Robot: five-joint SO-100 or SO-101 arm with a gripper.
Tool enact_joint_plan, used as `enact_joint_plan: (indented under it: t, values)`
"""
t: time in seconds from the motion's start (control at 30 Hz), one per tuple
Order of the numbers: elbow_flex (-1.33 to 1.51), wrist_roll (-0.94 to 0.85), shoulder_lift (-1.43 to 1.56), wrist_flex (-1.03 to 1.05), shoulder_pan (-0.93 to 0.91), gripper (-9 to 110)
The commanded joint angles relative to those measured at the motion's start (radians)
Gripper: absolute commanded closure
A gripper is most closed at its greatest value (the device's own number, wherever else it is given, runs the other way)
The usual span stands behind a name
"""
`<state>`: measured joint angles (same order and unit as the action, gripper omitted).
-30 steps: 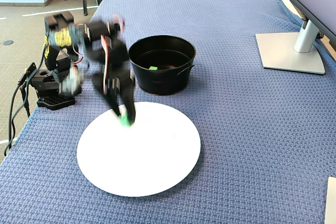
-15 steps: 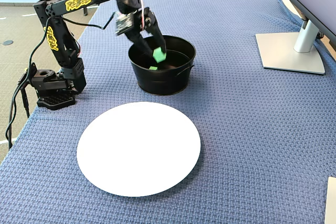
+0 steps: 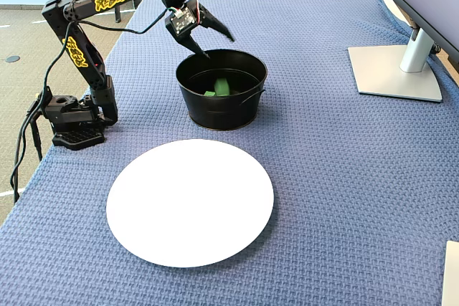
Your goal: Pick up the green cubes from the white plate and place them in the black recipient
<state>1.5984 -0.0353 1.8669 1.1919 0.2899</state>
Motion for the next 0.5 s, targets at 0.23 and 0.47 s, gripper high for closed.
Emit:
enact_joint_plan:
  t: [0.23,0.47]
  values:
    - [0.155,-0.055,0.417,0.049,-0.11,101]
    - [0.423,-0.077,0.81,0.115,-0.282,102]
